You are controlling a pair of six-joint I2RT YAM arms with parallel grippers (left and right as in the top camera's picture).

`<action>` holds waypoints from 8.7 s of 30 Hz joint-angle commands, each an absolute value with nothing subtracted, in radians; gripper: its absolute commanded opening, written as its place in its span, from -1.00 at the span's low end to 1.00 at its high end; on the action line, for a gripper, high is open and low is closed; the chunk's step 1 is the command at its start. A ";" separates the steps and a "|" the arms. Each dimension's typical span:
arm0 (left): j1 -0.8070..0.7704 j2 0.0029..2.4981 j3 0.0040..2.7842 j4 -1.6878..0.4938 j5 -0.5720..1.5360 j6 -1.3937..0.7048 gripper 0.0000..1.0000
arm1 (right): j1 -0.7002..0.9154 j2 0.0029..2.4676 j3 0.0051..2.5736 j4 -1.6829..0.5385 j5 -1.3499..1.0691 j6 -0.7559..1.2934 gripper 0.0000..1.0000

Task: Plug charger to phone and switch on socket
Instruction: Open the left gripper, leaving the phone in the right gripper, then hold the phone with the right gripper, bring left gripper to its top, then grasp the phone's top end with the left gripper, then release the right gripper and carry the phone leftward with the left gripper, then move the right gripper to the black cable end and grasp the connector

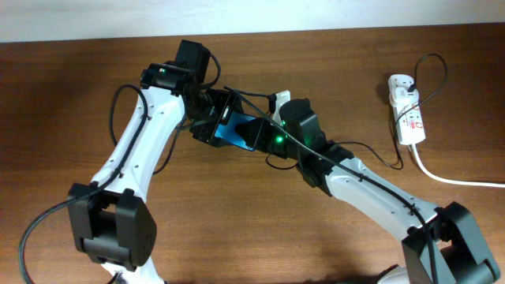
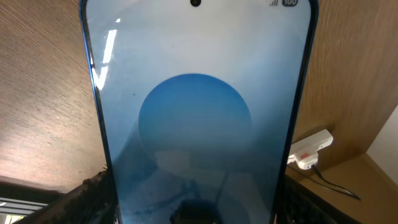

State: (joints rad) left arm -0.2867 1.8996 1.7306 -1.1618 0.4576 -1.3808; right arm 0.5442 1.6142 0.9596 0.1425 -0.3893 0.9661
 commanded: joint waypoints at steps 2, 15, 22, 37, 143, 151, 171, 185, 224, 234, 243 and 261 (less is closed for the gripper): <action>-0.287 1.864 1.735 -1.163 0.473 -1.315 0.25 | 0.549 1.622 0.968 0.140 -0.415 0.926 -0.92; -0.281 1.864 1.735 -1.126 0.448 -1.145 0.86 | 0.521 1.620 0.968 0.154 -0.480 0.952 -0.92; -0.214 1.864 1.735 -1.094 0.527 -1.027 1.00 | 0.491 1.620 0.968 0.144 -0.505 0.951 -0.92; -0.180 1.864 1.735 -1.000 0.625 -0.677 0.99 | 0.196 1.417 0.968 -0.117 -0.595 0.810 -0.92; -0.238 2.038 1.735 -0.456 1.204 -0.733 0.67 | 0.511 1.462 0.597 0.841 0.150 1.666 -0.92; -0.250 2.038 1.735 -0.456 1.180 -0.733 0.67 | 0.512 1.462 0.606 0.842 0.170 1.666 -0.92; -0.314 2.038 1.735 -0.456 1.098 -0.741 -0.01 | 0.545 1.512 0.646 0.842 0.170 1.666 -0.92; -0.323 2.038 1.735 -0.423 1.019 -0.832 -1.00 | 0.545 1.512 0.646 0.842 0.170 1.666 -0.91; 0.033 2.038 1.735 -0.398 1.080 -0.678 -1.00 | 0.541 1.443 0.862 -0.290 -0.225 0.607 0.97; 0.065 2.038 1.735 -0.413 1.130 -0.649 -1.00 | 0.464 1.443 1.317 -0.847 -0.082 0.486 0.97; 0.197 2.038 1.735 -0.413 1.143 -0.649 -1.00 | 0.403 1.580 1.504 -0.918 -0.222 0.493 0.65; 0.196 2.038 1.735 -0.456 1.189 -0.649 -1.00 | 0.340 2.167 1.888 -0.907 -0.244 0.608 -0.12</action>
